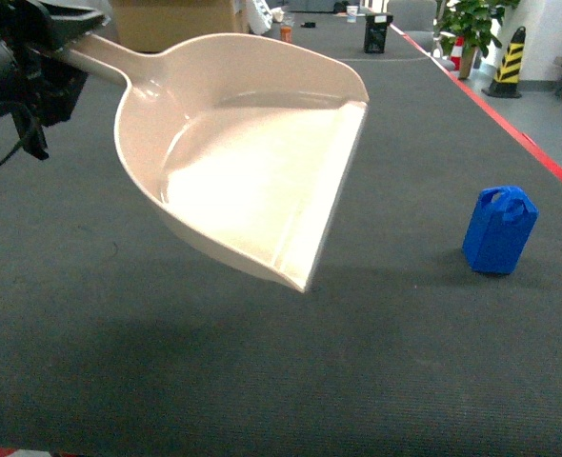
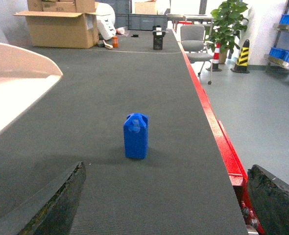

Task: Place part in tray to right shelf

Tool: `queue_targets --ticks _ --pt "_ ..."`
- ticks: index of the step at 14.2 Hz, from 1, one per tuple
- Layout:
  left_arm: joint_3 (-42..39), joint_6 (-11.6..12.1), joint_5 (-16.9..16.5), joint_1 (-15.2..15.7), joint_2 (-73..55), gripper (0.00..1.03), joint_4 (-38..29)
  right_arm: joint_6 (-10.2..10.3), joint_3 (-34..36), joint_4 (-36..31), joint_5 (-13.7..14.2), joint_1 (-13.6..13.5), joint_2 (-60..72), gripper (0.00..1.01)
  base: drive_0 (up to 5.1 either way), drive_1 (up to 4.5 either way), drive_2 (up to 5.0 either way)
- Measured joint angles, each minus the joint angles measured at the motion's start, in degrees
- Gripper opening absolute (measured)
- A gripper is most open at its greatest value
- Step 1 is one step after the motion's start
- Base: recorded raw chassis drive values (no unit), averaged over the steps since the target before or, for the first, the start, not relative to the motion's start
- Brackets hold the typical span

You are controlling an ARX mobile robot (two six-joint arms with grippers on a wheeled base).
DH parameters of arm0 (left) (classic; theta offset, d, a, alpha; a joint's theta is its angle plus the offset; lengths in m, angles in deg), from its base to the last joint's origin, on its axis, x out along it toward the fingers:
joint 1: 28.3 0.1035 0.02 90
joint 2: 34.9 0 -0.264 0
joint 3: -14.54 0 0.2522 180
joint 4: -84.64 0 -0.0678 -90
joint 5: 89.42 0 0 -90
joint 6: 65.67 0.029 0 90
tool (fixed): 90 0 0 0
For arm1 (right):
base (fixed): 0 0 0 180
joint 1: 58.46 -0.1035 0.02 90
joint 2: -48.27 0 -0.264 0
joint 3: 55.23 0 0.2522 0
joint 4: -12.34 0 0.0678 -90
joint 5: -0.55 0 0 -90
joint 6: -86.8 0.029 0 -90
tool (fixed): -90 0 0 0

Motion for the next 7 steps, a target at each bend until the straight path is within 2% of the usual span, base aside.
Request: queue_targets --ticks 3,7 --pt "-2.97 -2.14 1.84 -2.95 0.17 0.17 0.42 0.00 0.00 0.00 0.00 0.00 0.00 0.98 0.0 0.00 0.0" --pt "-3.56 -2.97 2.75 -5.11 0.37 0.17 0.52 0.00 0.00 0.00 0.00 0.00 0.00 0.98 0.0 0.00 0.0"
